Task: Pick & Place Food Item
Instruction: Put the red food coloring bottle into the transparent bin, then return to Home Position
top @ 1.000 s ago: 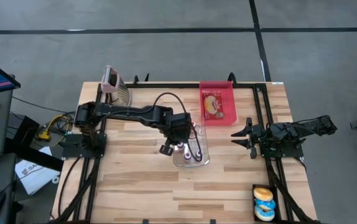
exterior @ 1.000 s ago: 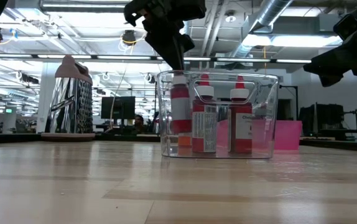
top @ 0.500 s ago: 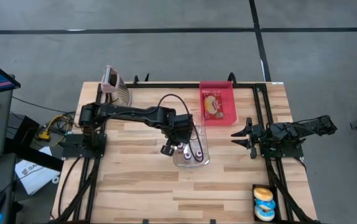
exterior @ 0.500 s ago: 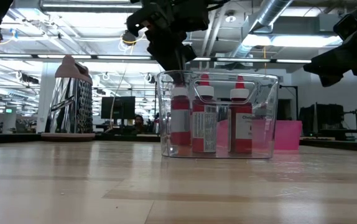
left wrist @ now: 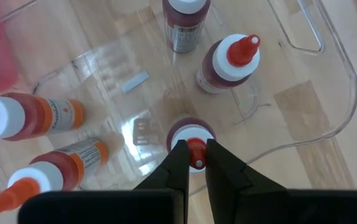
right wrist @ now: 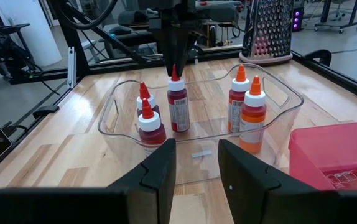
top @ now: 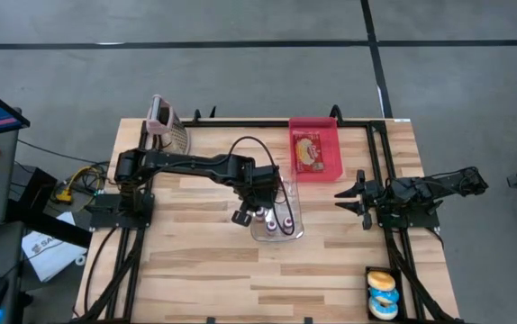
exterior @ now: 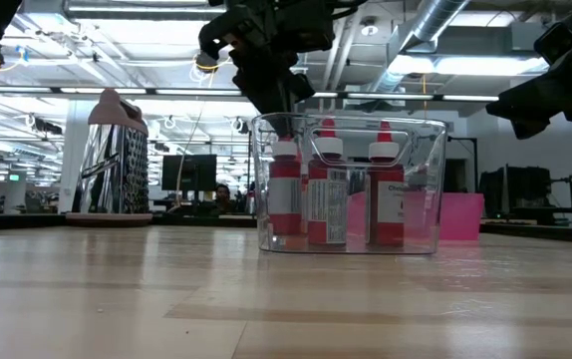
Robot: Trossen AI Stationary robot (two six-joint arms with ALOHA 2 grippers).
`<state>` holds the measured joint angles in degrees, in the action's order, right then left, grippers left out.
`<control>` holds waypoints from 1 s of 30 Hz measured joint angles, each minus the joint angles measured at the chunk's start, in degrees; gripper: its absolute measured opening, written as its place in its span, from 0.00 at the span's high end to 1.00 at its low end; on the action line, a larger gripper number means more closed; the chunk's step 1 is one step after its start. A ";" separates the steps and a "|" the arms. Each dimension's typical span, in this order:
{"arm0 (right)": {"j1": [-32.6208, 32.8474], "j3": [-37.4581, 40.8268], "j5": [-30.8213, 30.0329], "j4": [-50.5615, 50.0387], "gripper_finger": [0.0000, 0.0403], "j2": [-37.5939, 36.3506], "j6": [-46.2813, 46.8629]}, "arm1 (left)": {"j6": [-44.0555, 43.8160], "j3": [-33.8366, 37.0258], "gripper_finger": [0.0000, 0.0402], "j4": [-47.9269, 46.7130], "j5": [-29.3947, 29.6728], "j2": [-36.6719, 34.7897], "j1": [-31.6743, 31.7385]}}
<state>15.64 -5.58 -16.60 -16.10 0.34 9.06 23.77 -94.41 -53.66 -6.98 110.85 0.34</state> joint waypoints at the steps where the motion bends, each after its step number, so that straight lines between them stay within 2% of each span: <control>1: 0.00 0.00 0.00 0.00 0.72 0.00 0.00 | -0.01 0.00 0.95 -0.09 0.00 0.00 0.00; 13: -0.01 0.01 0.00 0.00 0.72 0.00 0.00 | -0.20 0.00 0.95 -0.29 0.00 0.00 0.00; 21: -0.02 0.00 0.00 0.00 0.72 0.00 0.00 | -0.22 0.00 0.78 0.21 0.00 0.00 0.00; 30: -0.02 0.00 0.00 0.00 0.72 0.00 0.00 | -0.61 0.00 0.75 1.04 0.02 -0.68 0.09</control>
<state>15.62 -5.58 -16.60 -16.10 0.34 9.06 23.16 -94.41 -52.62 -6.96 110.17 0.43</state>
